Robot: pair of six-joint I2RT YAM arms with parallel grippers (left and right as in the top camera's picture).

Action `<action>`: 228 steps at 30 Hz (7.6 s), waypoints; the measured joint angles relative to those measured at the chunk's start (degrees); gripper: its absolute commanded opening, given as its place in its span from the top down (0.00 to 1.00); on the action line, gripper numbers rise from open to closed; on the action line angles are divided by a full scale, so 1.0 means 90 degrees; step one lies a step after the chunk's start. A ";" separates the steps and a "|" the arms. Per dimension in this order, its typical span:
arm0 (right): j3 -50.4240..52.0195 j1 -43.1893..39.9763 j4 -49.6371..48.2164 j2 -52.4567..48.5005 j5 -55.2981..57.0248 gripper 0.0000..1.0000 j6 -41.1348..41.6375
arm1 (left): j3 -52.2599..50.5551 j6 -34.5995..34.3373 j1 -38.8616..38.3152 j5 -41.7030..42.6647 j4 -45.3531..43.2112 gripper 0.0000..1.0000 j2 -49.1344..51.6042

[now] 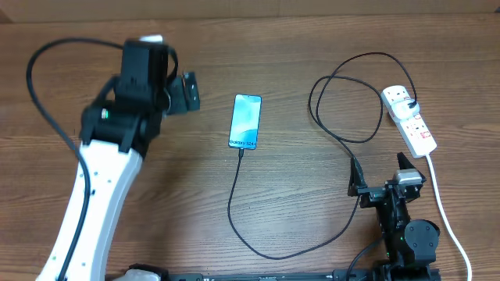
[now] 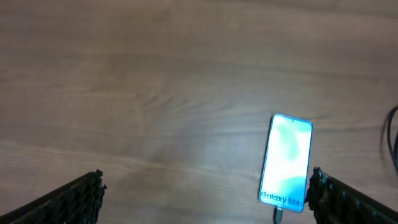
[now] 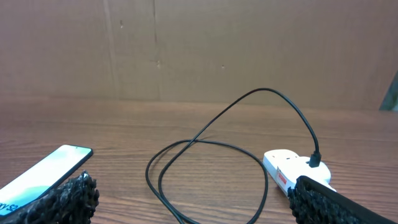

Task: Plug charger to phone and switch on socket

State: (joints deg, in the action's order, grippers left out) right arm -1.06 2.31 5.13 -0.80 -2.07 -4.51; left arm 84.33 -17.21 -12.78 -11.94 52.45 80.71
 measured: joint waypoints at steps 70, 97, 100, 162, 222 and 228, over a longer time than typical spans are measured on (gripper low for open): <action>0.0000 0.0000 0.0002 0.0002 0.0000 0.00 -0.0002 | -0.8993 0.1297 0.2016 0.3021 -0.7176 0.00 -0.7754; 0.0000 -0.0002 0.0000 0.0002 0.0000 0.00 -0.0002 | -0.9313 0.1299 0.2016 0.2237 -0.5513 0.00 -0.8867; 0.0000 0.0000 0.0005 0.0002 0.0000 0.00 -0.0002 | -0.9313 0.1304 0.2013 0.2127 -0.5416 0.00 -0.8871; 0.0000 -0.0002 0.0002 0.0002 0.0002 0.00 -0.0002 | -0.9313 0.1651 0.1542 0.0969 -0.5345 0.00 -0.8871; 0.0000 -0.0087 0.0002 0.0002 0.0000 0.00 -0.0002 | -0.9313 0.1651 0.1542 0.0971 -0.5345 0.00 -0.8871; 0.0000 -0.0087 0.0005 0.0002 -0.0002 0.00 -0.0002 | -0.9313 0.1651 0.1542 0.0971 -0.5345 0.00 -0.8871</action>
State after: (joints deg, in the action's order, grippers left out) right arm -1.06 1.52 5.17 -0.78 -2.09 -4.54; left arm 0.51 -2.35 1.10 -3.20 4.34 0.86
